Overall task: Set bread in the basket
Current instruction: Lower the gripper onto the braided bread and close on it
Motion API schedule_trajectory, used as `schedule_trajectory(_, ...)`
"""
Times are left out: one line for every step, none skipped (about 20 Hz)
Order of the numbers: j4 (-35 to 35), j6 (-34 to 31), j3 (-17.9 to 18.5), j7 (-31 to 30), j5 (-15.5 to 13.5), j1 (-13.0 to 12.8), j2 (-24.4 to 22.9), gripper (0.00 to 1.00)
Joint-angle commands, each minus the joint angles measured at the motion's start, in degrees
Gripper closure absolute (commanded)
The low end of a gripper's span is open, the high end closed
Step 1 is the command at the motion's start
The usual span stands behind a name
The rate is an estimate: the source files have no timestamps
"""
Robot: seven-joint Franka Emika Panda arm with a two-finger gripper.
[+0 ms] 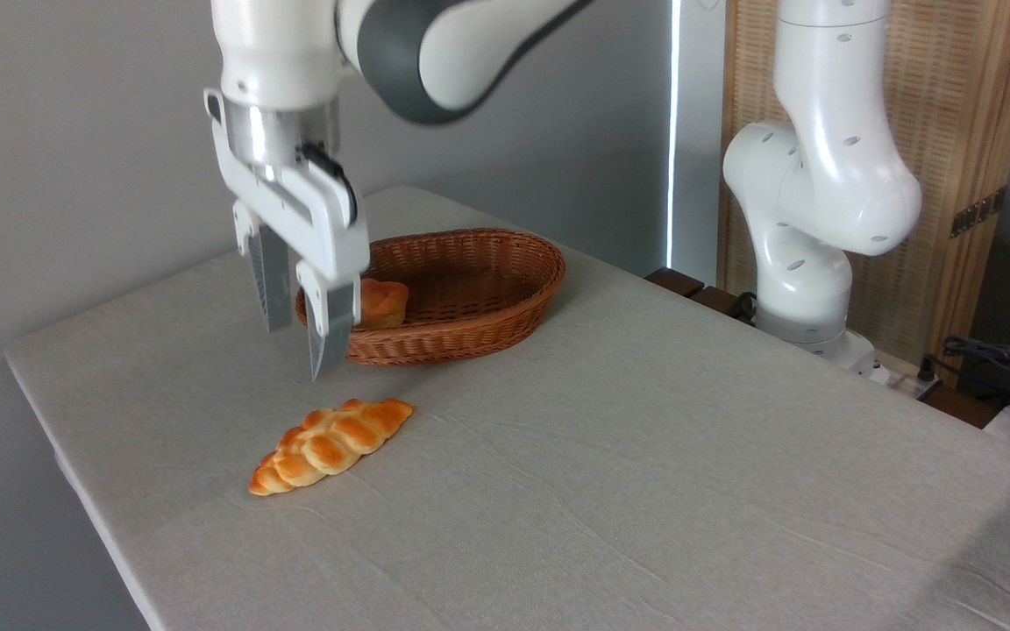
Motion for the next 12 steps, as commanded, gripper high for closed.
schedule_trajectory(-6.59,9.60,0.45,-0.17,-0.71,-1.39,0.70,0.00)
schedule_trajectory(-7.82,11.53,0.45,-0.08,-0.62,-1.74,1.49,0.00)
schedule_trajectory(-9.31,13.38,0.45,0.18,-0.45,-2.18,2.02,0.00)
schedule_trajectory(-10.37,15.49,0.54,0.18,0.60,-2.18,2.55,0.00)
schedule_trajectory(-11.34,16.90,0.54,0.10,2.00,-2.18,2.73,0.00)
schedule_trajectory(-11.87,17.35,0.45,0.10,2.45,-2.27,3.16,0.00)
schedule_trajectory(-11.97,17.62,0.45,0.01,2.54,-2.27,3.52,0.00)
schedule_trajectory(-11.97,17.62,0.45,0.01,2.54,-2.53,4.04,0.00)
schedule_trajectory(-11.97,17.62,0.45,0.01,2.63,-2.97,4.31,0.00)
schedule_trajectory(-11.97,17.71,0.45,0.01,2.63,-3.06,4.57,0.00)
schedule_trajectory(-12.05,17.71,0.45,-0.08,2.63,-3.06,4.58,0.01)
schedule_trajectory(-12.05,17.71,0.45,-0.17,2.54,-3.06,4.66,0.13)
